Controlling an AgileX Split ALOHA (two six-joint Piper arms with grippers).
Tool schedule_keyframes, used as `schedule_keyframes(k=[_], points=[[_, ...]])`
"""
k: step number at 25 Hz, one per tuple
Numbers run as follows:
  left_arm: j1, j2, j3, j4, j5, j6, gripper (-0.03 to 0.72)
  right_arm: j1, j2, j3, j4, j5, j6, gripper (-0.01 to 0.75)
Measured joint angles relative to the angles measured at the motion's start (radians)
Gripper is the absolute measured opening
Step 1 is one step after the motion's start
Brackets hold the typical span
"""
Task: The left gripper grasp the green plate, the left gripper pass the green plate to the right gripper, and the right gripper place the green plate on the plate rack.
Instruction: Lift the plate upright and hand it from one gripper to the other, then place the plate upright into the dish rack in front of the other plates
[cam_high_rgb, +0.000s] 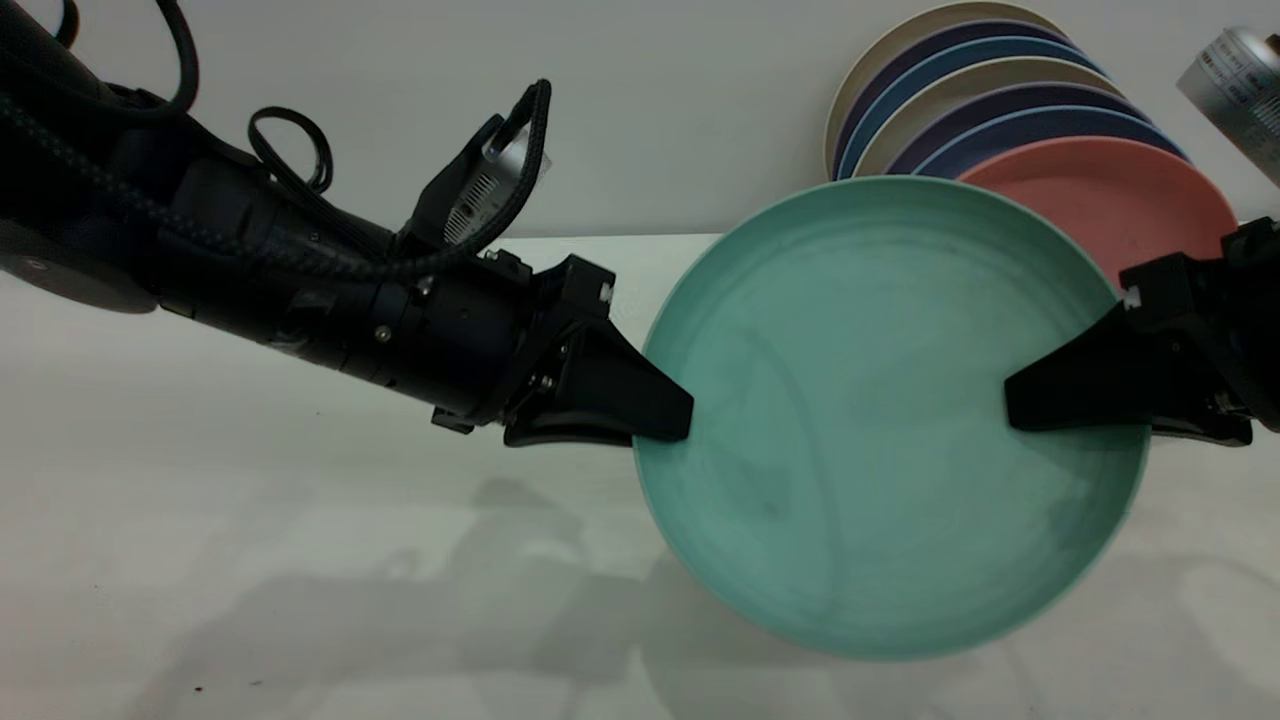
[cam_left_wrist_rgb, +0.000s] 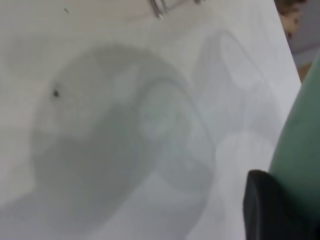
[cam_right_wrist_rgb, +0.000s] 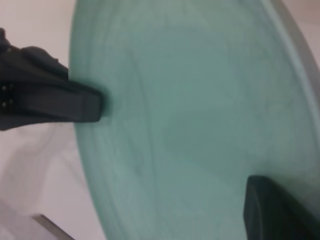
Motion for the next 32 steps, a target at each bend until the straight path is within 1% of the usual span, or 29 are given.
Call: schedule_keyframes(k=[3,6,9,12,14,18,22,25,29,32], points=[[0.01,0.0,-0.002,0.079,0.05,-0.026,0.273,0.0,0.0,0.0,-0.019,0.004,-0.006,0.086],[0.041,0.0,-0.003,0.146,0.132,-0.041,0.343,0.0,0.0,0.0,-0.026,0.021,-0.011,0.086],[0.097,0.0,-0.004,0.198,0.218,-0.044,0.366,0.002,0.0,0.0,-0.023,0.044,-0.011,0.086],[0.166,0.0,-0.004,0.296,0.249,-0.061,0.37,0.001,0.0,0.0,0.003,0.015,-0.009,0.086],[0.213,0.0,-0.004,0.364,0.221,-0.09,0.37,0.001,0.001,0.0,0.005,0.01,-0.008,0.086],[0.298,0.0,-0.004,0.464,0.106,-0.158,0.372,0.001,0.001,0.0,0.005,0.01,-0.008,0.086],[0.356,0.0,-0.004,0.532,0.009,-0.25,0.374,0.001,0.001,-0.019,-0.024,0.01,-0.011,0.086],[0.384,0.0,-0.004,0.583,-0.06,-0.345,0.374,0.001,-0.008,-0.073,-0.183,0.011,0.007,0.086],[0.405,0.0,-0.004,0.63,-0.145,-0.472,0.374,0.001,-0.07,-0.195,-0.546,0.029,0.142,0.086],[0.408,0.0,-0.004,0.63,-0.176,-0.509,0.374,0.001,-0.137,-0.319,-0.811,0.055,0.232,0.086]])
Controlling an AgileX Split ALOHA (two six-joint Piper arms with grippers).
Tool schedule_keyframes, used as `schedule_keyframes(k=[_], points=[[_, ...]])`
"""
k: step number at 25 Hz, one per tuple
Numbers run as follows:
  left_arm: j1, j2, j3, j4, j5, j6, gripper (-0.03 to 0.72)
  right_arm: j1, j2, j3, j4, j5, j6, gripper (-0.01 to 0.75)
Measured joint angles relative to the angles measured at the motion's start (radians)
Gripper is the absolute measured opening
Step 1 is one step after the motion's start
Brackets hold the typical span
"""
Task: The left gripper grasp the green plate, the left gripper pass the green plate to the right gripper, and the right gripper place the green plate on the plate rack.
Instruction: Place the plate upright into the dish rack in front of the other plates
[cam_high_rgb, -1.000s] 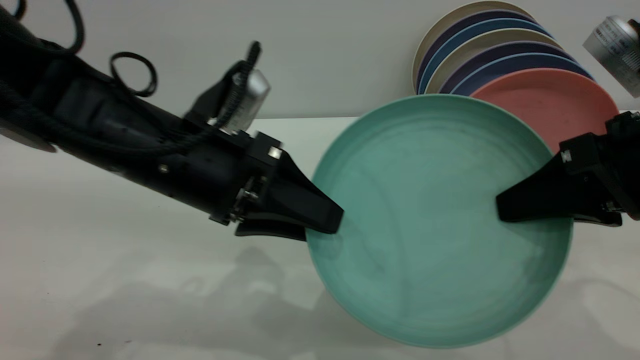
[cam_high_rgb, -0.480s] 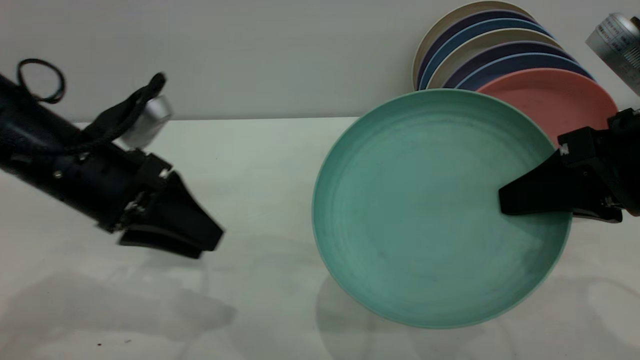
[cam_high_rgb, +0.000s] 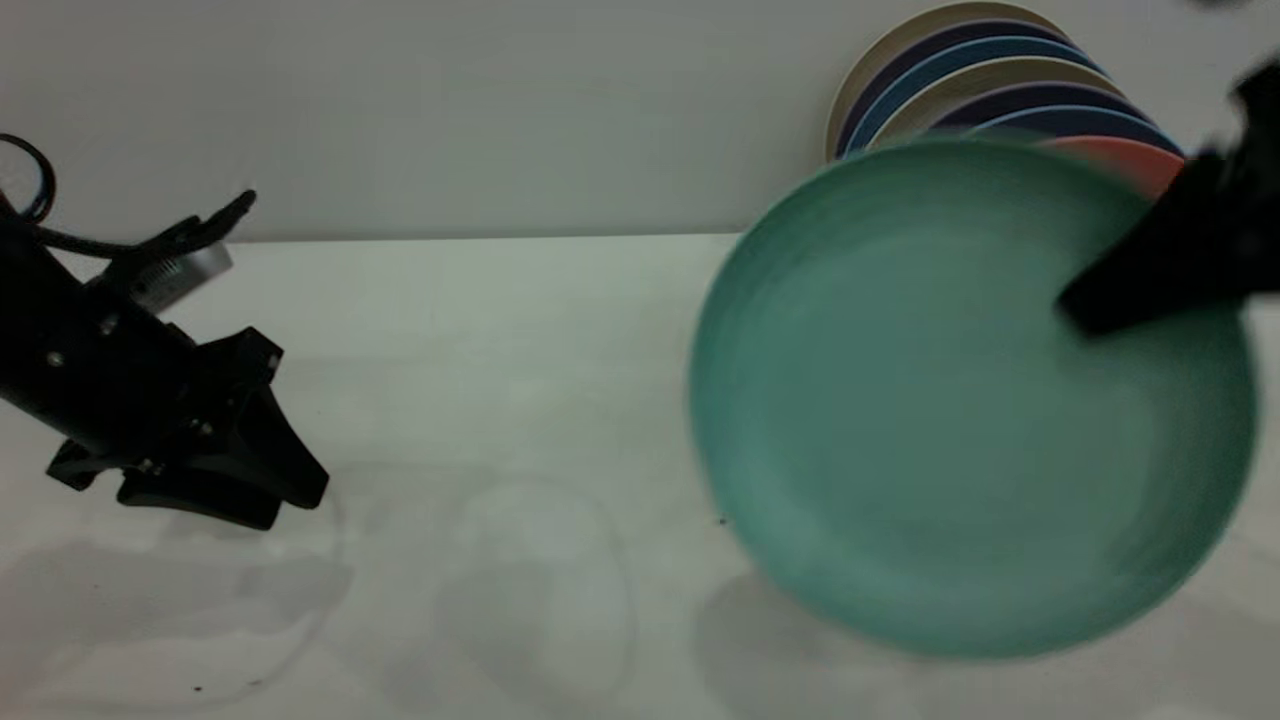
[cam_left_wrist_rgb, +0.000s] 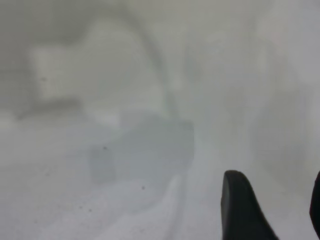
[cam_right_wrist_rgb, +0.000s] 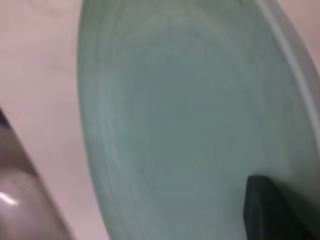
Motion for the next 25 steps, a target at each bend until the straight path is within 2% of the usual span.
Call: schedule_keyframes(k=[3,7,13,16,22,25], points=[[0.0,0.0,0.0,0.0,-0.005,-0.007,0.374,0.0,-0.041,-0.136,-0.243,0.05,0.013,0.086],[0.0,0.0,0.0,0.0,-0.006,-0.007,0.374,0.0,-0.045,-0.293,-0.464,0.121,0.014,0.086],[0.0,0.0,0.0,0.0,-0.008,-0.008,0.374,0.0,-0.026,-0.379,-0.569,0.131,-0.064,0.086],[0.0,0.0,0.0,0.0,-0.009,-0.008,0.374,0.0,0.008,-0.389,-0.575,0.094,-0.087,0.086],[0.0,0.0,0.0,0.0,-0.009,-0.009,0.374,0.0,0.061,-0.39,-0.579,-0.082,-0.11,0.086],[0.0,0.0,0.0,0.0,-0.009,-0.009,0.374,0.0,0.061,-0.391,-0.584,-0.111,-0.12,0.086]])
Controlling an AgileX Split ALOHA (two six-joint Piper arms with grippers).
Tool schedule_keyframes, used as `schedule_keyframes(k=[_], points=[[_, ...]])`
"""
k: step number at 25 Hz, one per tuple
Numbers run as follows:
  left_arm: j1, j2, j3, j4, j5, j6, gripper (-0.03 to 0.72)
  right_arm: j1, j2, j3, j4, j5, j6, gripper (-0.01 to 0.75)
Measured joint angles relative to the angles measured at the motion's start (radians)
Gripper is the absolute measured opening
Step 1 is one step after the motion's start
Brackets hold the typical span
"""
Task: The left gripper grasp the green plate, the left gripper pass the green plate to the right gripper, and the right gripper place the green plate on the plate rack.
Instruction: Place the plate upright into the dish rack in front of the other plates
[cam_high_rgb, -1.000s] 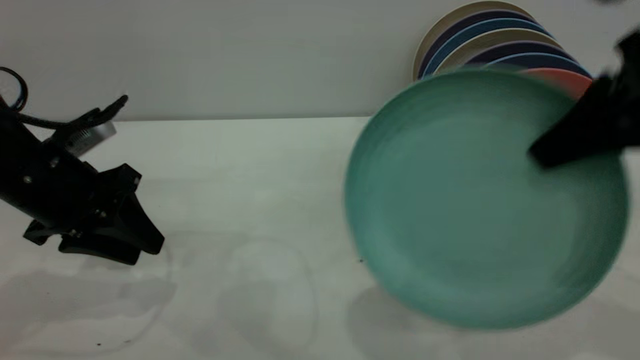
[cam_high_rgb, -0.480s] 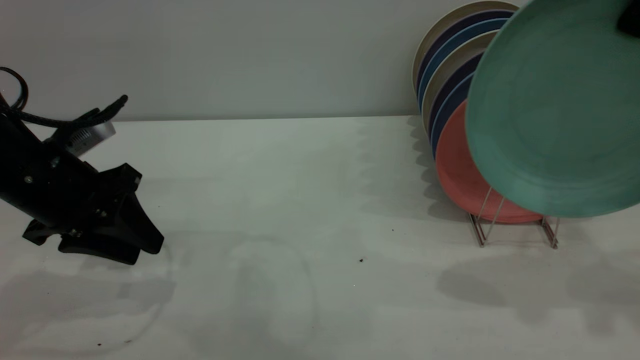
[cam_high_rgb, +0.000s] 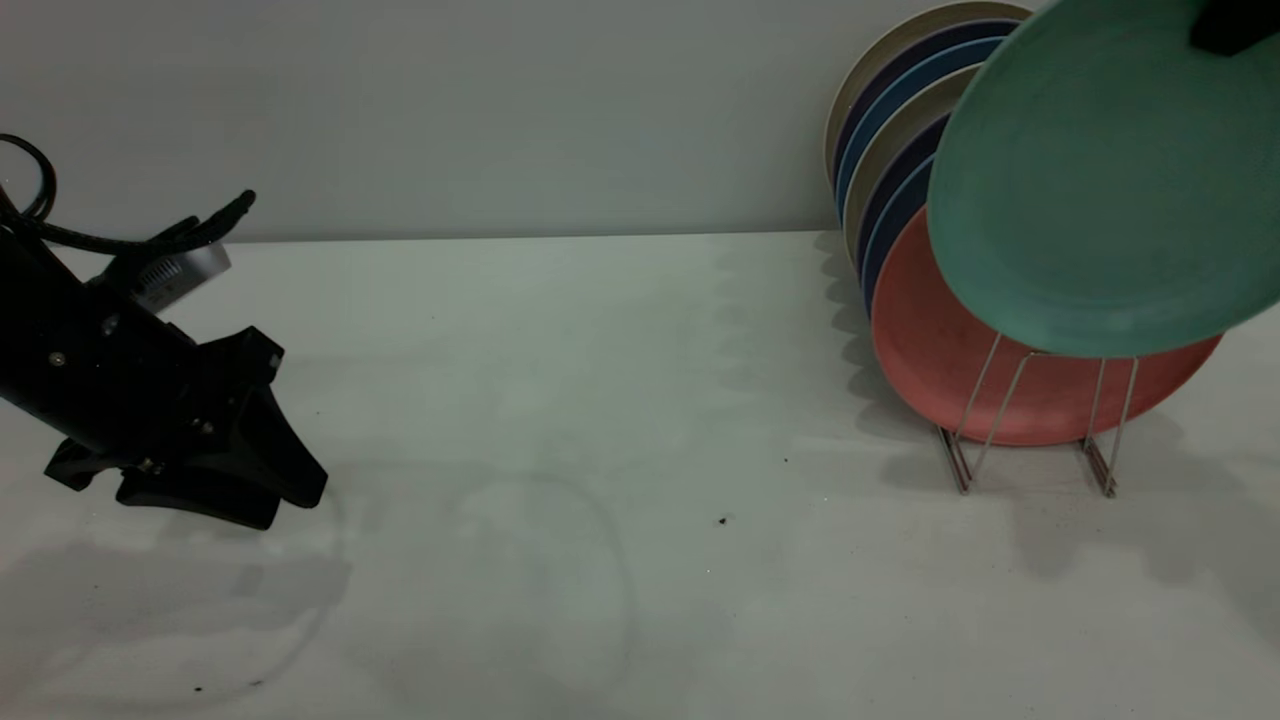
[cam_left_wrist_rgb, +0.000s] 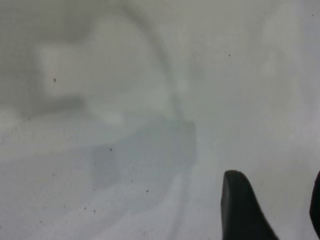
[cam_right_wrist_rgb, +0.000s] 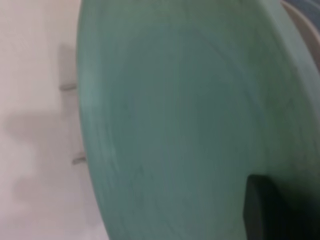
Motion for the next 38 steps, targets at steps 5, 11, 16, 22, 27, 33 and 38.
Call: schedule_keyframes(k=[5,11,16,22,27,33,38], points=[[0.0,0.0,0.0,0.0,-0.014,0.0,0.374,0.0,0.0,-0.001,-0.011,-0.02,-0.002,0.086],[0.0,0.0,0.0,0.0,-0.022,0.0,0.374,0.0,0.003,-0.002,-0.011,-0.059,-0.005,0.086],[0.0,0.0,0.0,0.0,-0.028,0.0,0.374,0.0,0.039,-0.003,-0.011,-0.065,-0.005,0.086],[0.0,0.0,0.0,0.0,-0.037,0.0,0.374,0.0,0.063,-0.003,-0.009,-0.074,-0.005,0.086],[0.0,0.0,0.0,0.0,-0.037,0.0,0.374,0.0,0.082,-0.003,0.008,-0.08,-0.001,0.086],[0.0,0.0,0.0,0.0,-0.037,0.0,0.374,0.0,0.087,-0.003,0.01,-0.081,0.0,0.118],[0.0,0.0,0.0,0.0,-0.038,0.0,0.374,0.0,0.087,-0.003,0.05,-0.069,0.002,0.187]])
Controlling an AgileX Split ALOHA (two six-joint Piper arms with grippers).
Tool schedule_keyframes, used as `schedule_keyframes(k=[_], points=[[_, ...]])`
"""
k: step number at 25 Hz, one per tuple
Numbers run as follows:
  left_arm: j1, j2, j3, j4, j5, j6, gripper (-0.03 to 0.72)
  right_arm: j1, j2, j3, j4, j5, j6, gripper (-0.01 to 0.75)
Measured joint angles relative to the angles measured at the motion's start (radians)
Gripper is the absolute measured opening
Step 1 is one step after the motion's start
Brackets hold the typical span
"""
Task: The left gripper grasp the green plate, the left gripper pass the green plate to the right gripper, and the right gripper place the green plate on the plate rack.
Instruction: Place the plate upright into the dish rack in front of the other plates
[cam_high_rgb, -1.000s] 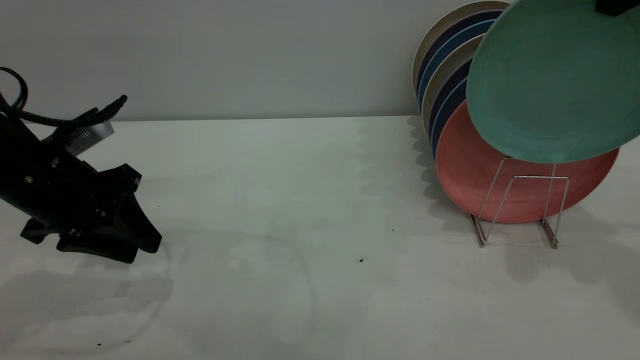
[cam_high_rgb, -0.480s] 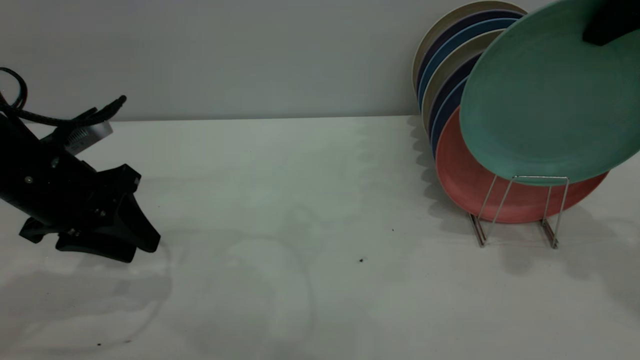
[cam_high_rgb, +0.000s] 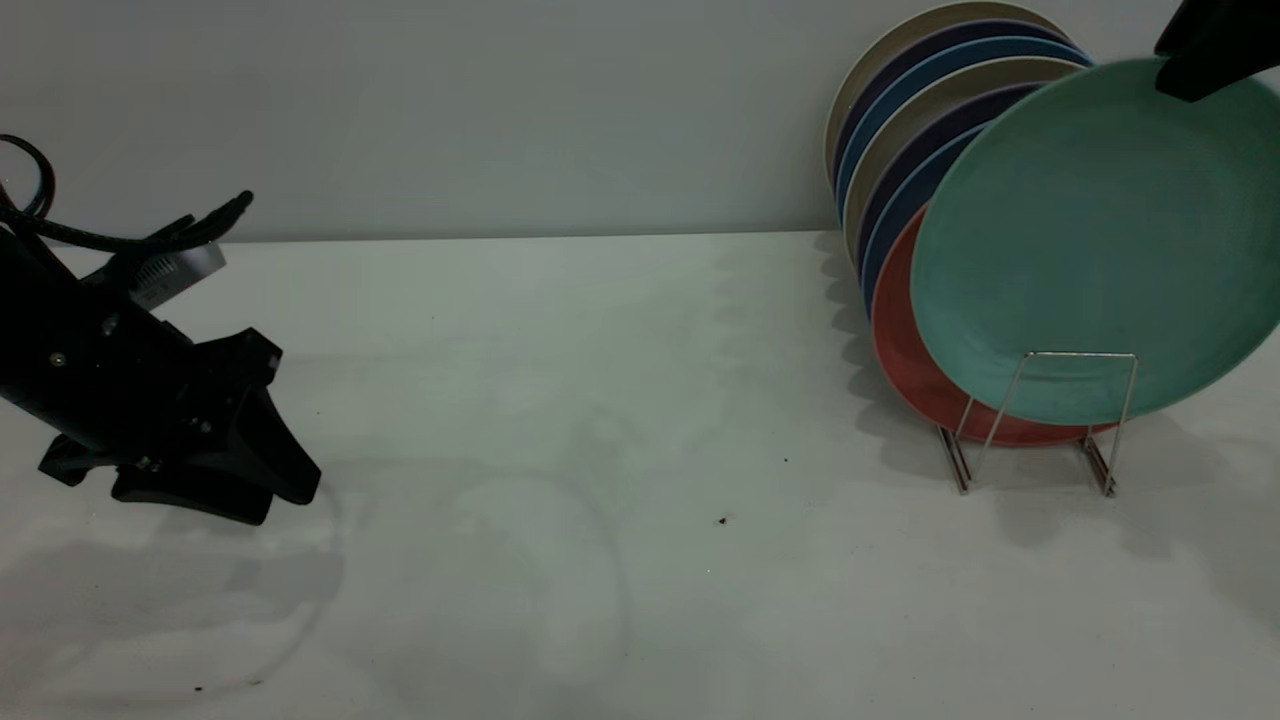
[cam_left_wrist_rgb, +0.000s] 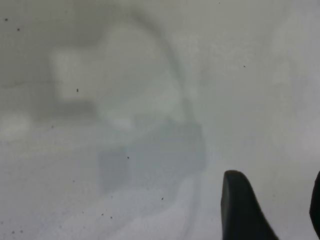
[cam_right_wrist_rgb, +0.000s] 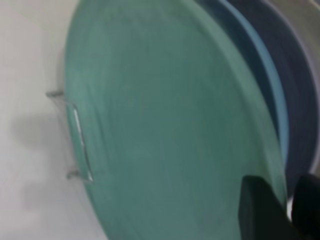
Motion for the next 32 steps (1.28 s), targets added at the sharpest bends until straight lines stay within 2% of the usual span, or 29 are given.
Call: schedule_keyframes(k=[4,12,16,20,26,28,32], points=[[0.0,0.0,0.0,0.0,-0.002,-0.002,0.374,0.0,0.0,0.0,0.061,0.032,0.001,0.218],[0.0,0.0,0.0,0.0,-0.002,-0.002,0.374,0.0,0.0,-0.002,0.137,0.146,0.013,0.232],[0.0,0.0,0.0,0.0,-0.002,-0.002,0.374,0.0,0.0,-0.004,0.138,0.206,0.085,0.234],[0.0,0.0,0.0,0.006,-0.002,-0.002,0.374,0.0,0.0,-0.004,0.177,0.253,0.333,0.236],[0.0,-0.022,0.0,0.131,-0.008,-0.077,0.374,0.0,0.0,-0.004,0.166,0.324,1.011,0.236],[0.0,-0.057,0.0,0.218,-0.011,-0.142,0.374,0.0,0.0,-0.004,0.094,0.346,1.157,0.236],[0.0,-0.166,0.0,0.44,-0.011,-0.348,0.374,0.0,-0.003,-0.004,-0.077,0.45,1.309,0.237]])
